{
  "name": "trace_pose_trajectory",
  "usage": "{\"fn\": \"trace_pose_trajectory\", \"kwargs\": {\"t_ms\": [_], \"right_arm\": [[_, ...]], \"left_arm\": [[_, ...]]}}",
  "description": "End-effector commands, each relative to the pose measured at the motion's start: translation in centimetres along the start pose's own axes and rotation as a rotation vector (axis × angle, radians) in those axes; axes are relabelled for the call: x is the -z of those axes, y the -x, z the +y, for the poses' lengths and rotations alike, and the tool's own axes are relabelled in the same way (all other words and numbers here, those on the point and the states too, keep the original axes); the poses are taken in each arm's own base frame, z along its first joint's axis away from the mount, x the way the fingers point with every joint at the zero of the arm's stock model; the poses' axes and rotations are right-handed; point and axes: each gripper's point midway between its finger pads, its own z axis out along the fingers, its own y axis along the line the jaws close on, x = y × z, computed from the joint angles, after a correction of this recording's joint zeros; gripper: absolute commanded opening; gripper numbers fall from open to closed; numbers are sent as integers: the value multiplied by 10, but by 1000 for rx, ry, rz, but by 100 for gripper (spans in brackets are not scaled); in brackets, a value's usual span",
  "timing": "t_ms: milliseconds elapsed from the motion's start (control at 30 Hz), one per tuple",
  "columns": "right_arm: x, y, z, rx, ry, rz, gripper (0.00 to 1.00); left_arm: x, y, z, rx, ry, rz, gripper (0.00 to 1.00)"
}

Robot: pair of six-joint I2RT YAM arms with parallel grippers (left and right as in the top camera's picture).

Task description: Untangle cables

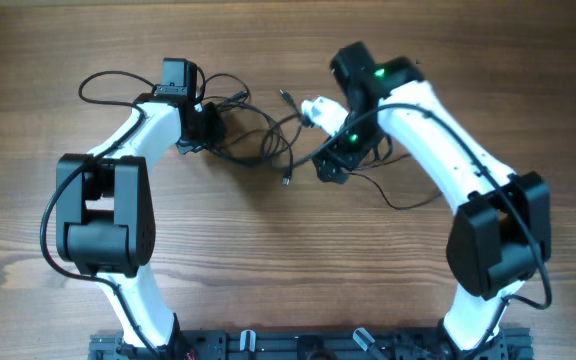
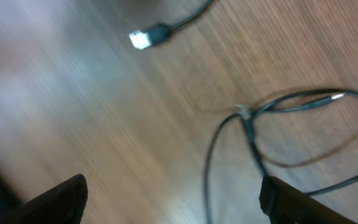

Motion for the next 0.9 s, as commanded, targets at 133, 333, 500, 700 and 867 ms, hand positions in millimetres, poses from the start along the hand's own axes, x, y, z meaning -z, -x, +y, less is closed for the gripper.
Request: {"fn": "trace_pose_trajectory", "kwargs": {"t_ms": [133, 333, 500, 700, 867], "right_arm": [[-60, -48, -40, 122, -257, 160, 92], [-82, -66, -48, 114, -303, 175, 87], [-83, -76, -53, 76, -295, 187, 15], [-78, -65, -74, -176, -292, 46, 4], [-31, -57, -121, -430, -316, -69, 4]], "left_arm": [[-13, -14, 11, 12, 36, 47, 28], [-13, -14, 11, 12, 36, 47, 28], [-13, -14, 11, 12, 36, 47, 28], [-13, -14, 11, 12, 36, 47, 28], [-13, -14, 11, 12, 36, 47, 28]]}}
